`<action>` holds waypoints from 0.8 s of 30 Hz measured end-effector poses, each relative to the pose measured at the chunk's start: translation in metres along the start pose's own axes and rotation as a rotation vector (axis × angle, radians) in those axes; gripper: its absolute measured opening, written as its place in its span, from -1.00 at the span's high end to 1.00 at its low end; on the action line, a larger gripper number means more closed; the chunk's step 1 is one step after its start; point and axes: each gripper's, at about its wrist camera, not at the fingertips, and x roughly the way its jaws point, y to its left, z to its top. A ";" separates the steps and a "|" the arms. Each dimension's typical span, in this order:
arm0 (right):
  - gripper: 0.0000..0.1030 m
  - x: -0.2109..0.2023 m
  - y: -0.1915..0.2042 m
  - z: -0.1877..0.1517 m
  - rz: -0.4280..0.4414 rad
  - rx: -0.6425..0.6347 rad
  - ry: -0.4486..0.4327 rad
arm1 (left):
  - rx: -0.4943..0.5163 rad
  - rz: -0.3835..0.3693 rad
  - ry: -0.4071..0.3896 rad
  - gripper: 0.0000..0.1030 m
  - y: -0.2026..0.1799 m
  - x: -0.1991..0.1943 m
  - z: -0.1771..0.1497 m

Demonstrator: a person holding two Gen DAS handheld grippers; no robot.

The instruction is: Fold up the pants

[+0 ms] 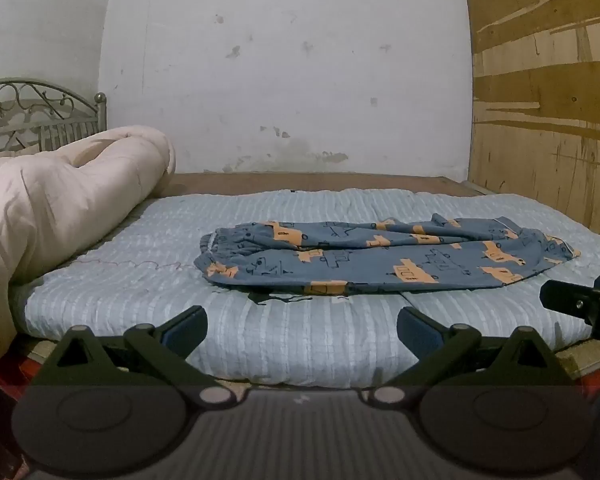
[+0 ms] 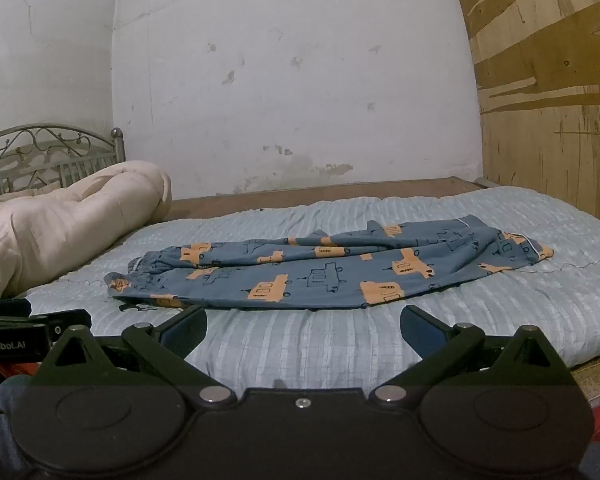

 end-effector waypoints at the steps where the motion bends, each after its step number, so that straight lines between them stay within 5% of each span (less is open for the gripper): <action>1: -0.99 0.000 0.000 0.000 0.000 0.000 0.001 | -0.001 0.001 -0.001 -0.99 0.000 0.000 0.000; 24: -0.99 -0.001 0.000 0.000 0.000 -0.002 0.000 | 0.006 0.000 -0.003 -0.99 -0.001 0.000 0.000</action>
